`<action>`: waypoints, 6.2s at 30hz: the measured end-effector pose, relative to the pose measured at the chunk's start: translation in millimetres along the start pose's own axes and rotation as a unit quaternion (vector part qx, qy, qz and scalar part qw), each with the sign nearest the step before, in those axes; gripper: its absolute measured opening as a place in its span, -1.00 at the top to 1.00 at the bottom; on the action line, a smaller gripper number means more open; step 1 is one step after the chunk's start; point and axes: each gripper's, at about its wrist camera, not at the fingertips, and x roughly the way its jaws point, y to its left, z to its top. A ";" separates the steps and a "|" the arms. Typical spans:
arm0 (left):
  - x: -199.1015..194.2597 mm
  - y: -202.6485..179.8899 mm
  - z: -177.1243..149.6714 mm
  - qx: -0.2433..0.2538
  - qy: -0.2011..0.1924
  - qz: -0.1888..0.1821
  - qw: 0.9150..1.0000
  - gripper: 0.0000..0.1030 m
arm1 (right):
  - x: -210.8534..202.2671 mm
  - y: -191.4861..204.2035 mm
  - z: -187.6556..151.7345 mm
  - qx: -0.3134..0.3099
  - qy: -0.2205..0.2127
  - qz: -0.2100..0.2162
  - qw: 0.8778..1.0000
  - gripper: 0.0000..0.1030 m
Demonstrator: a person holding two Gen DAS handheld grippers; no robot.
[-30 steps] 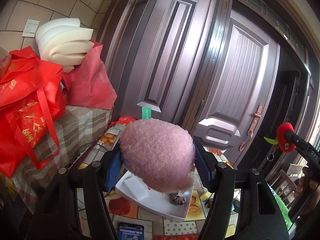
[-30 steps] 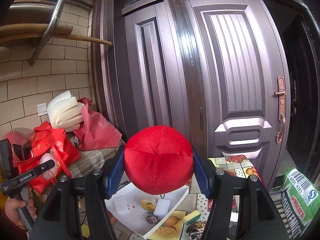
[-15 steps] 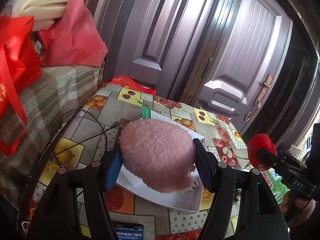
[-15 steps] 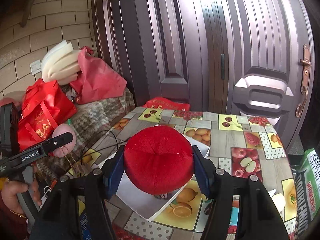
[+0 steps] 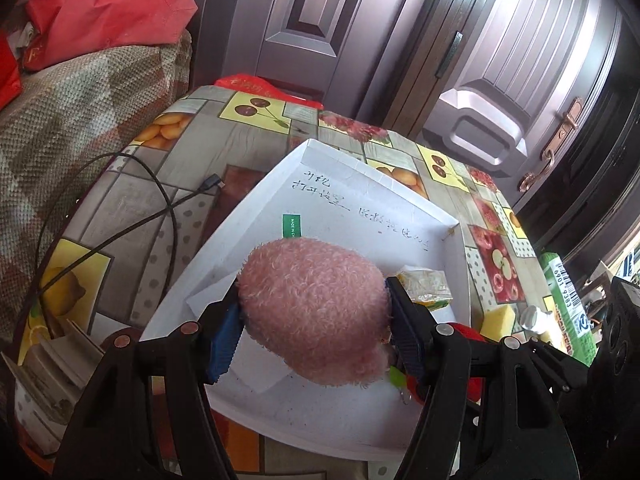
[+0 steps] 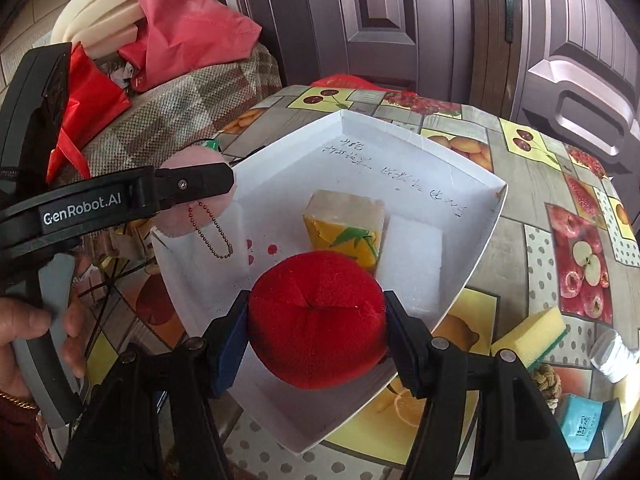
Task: Organize soft objects
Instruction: 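Drop the pink ball into the box with the left tool while the right tool releases the plush, then grasp the cow-print scrunchie with the left tool while the right tool grasps the white foam pad, then lift the scrunchie over the box with the left tool while the right tool carries the foam pad, then release the scrunchie into the box with the left tool while the right tool drops the foam pad, then grasp the yellow-green sponge with the left tool while the right tool grasps the white sock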
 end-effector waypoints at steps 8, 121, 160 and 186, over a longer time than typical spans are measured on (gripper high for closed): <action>-12.2 16.8 10.5 -0.023 -0.064 0.068 0.995 -1.00 | 0.1 3.0 2.8 -0.034 -0.048 -0.044 0.997 -1.00; -301.0 -127.4 55.8 0.146 -0.289 -0.038 0.945 0.30 | -433.6 -136.0 -5.5 0.104 -0.455 -0.178 0.866 -0.26; 1.1 -7.0 11.5 0.000 -0.031 0.022 0.999 -0.56 | 14.3 -80.0 63.7 0.135 -0.053 0.007 0.989 -0.60; -18.2 -108.3 -2.6 0.074 -0.040 -0.026 0.996 -0.99 | -95.8 -176.1 6.6 0.202 -0.140 -0.132 0.960 -1.00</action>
